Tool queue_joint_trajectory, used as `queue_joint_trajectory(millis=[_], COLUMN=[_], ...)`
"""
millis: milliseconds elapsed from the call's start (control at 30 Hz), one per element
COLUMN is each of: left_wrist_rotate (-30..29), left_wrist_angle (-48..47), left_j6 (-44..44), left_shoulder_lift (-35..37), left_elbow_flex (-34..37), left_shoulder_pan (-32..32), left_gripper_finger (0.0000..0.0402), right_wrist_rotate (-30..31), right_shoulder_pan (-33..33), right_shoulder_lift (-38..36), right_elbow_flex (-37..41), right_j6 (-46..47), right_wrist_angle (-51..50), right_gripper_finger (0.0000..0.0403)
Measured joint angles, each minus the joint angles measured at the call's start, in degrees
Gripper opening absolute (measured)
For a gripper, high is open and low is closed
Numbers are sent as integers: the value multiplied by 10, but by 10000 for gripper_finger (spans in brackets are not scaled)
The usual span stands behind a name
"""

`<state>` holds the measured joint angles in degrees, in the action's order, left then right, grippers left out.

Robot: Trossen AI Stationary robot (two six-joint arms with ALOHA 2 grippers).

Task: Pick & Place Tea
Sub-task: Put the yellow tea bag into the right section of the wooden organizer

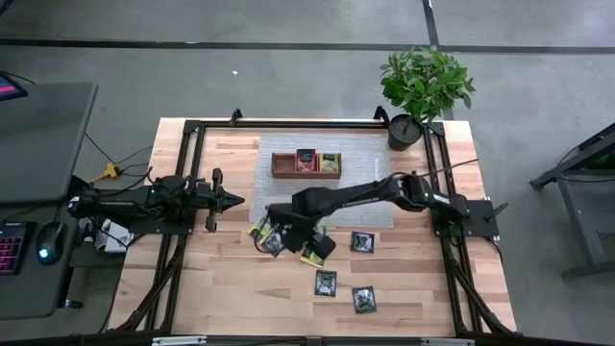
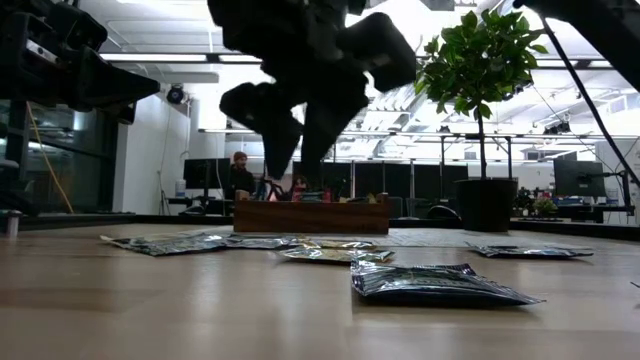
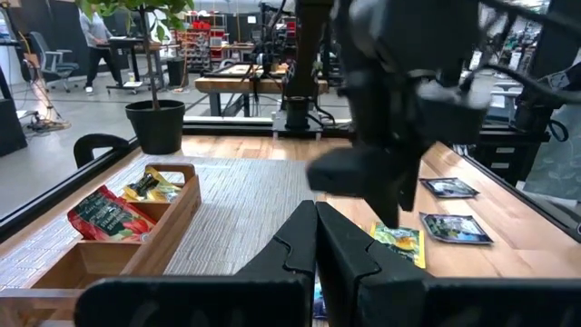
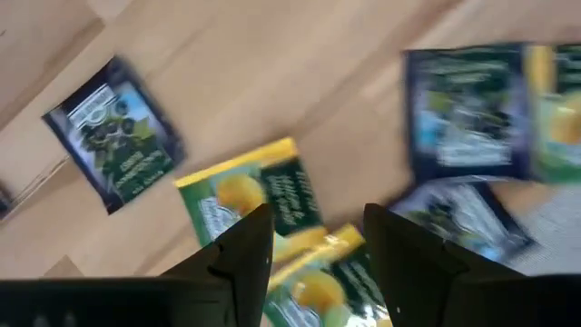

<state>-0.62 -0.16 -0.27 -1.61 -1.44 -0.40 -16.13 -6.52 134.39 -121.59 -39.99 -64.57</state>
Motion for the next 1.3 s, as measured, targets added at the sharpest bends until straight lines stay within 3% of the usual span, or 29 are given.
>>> queue_joint_trajectory(millis=[1100,1300], left_wrist_rotate=[0,0], left_wrist_angle=[0,0], left_j6=[0,0], left_shoulder_lift=[0,0], left_elbow_flex=[0,0], left_shoulder_pan=[0,0], left_gripper_finger=[0,0], right_wrist_rotate=[51,49], right_shoulder_pan=[-37,-39], right_shoulder_lift=[13,12], right_elbow_flex=[154,171], right_j6=[15,30], right_wrist_angle=[140,154], right_gripper_finger=[168,134])
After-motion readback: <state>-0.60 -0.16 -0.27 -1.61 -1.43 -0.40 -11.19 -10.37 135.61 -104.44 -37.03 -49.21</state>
